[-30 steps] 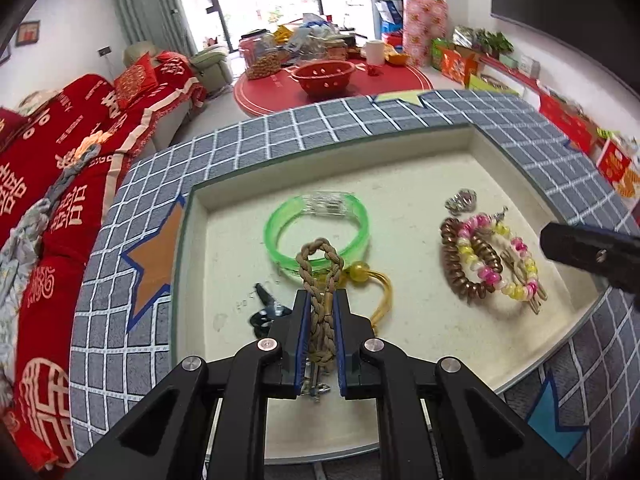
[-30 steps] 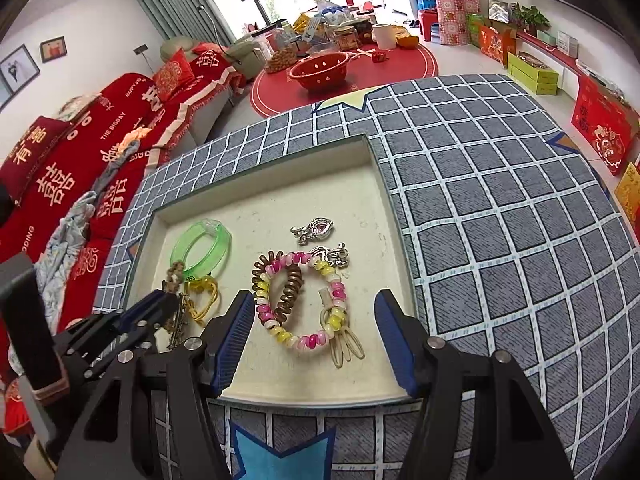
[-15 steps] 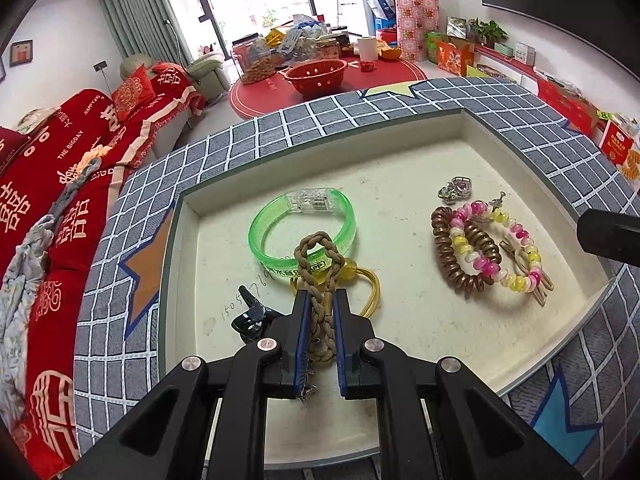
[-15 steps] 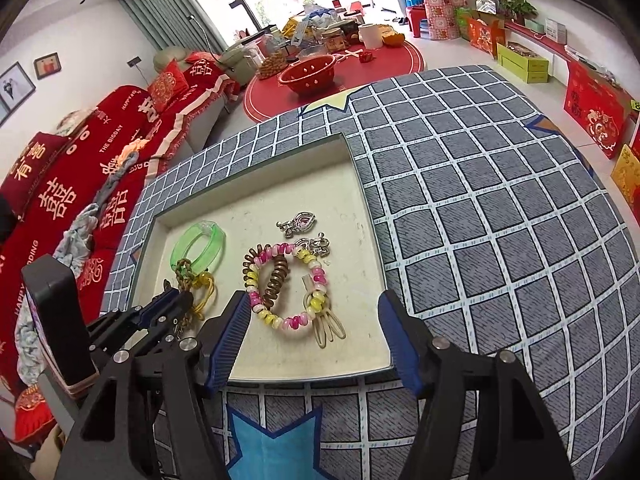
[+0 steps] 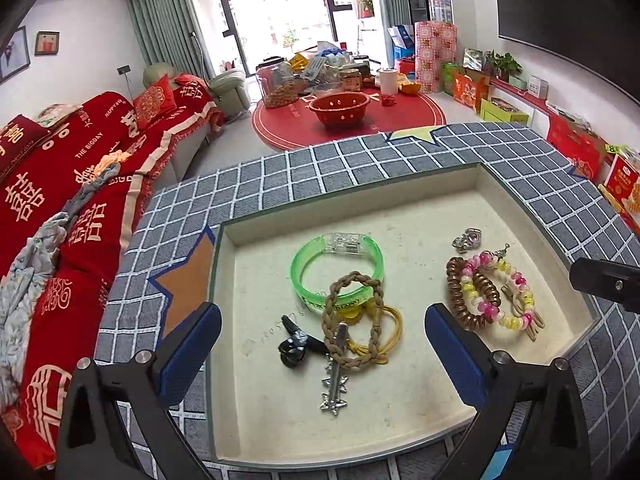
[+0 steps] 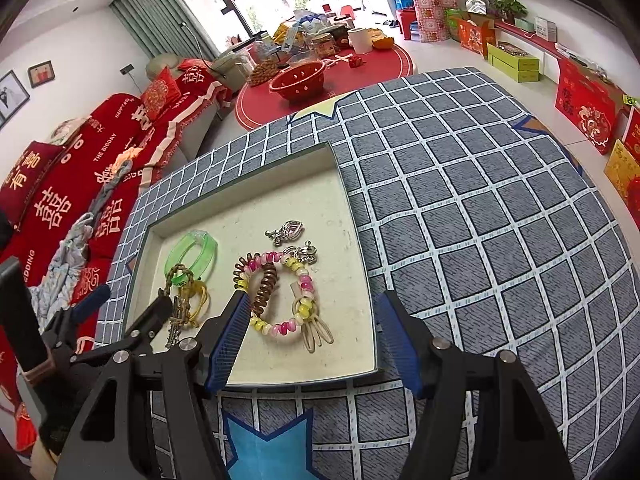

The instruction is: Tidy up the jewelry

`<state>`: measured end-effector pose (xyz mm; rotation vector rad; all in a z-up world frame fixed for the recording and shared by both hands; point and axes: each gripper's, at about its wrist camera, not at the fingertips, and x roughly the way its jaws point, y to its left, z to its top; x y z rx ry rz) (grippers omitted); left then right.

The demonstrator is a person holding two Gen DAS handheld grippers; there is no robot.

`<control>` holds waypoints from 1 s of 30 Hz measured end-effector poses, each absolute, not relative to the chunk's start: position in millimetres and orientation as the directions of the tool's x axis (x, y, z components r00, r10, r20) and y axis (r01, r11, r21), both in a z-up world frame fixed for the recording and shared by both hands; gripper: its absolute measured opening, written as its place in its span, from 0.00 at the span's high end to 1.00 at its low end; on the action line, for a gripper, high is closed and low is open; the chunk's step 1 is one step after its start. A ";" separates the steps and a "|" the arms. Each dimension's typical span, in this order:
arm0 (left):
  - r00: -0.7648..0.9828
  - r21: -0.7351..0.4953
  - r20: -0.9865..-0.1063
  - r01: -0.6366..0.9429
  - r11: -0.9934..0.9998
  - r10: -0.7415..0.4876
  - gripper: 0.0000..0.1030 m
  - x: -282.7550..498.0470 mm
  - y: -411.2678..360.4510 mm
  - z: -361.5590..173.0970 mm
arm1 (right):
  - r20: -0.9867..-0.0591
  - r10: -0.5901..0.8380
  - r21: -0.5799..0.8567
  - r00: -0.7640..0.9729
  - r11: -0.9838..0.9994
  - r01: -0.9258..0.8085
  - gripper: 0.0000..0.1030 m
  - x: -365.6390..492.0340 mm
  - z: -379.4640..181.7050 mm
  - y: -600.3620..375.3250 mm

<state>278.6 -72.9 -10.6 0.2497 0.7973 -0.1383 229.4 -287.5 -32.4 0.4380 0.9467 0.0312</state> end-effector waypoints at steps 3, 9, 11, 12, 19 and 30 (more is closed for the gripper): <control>0.693 0.186 -0.721 0.212 0.959 -0.013 0.00 276.1 -69.1 -12.0 | -0.780 0.216 0.374 0.587 0.914 0.161 0.29 229.4 -33.3 -285.7; 0.674 0.191 -0.739 0.214 0.958 -0.003 0.00 267.8 -63.3 -15.5 | -0.792 0.220 0.360 0.569 0.922 0.145 0.18 231.8 -34.3 -276.6; 0.668 0.187 -0.744 0.213 0.959 -0.003 0.00 263.2 -60.5 -15.3 | -0.797 0.223 0.354 0.562 0.925 0.136 0.15 232.5 -34.7 -273.3; 0.665 0.182 -0.747 0.212 0.960 -0.006 0.00 260.8 -59.0 -14.8 | -0.799 0.219 0.348 0.560 0.928 0.133 0.09 231.9 -34.7 -271.4; 0.648 0.162 -0.761 0.209 0.964 -0.013 0.00 245.7 -50.3 -16.0 | -0.797 0.193 0.313 0.573 0.942 0.119 0.00 222.6 -34.9 -262.8; 0.652 0.125 -0.758 0.193 0.973 -0.032 0.00 210.1 -33.0 -16.5 | -0.794 0.094 0.182 0.600 0.979 0.087 0.00 191.4 -28.9 -241.9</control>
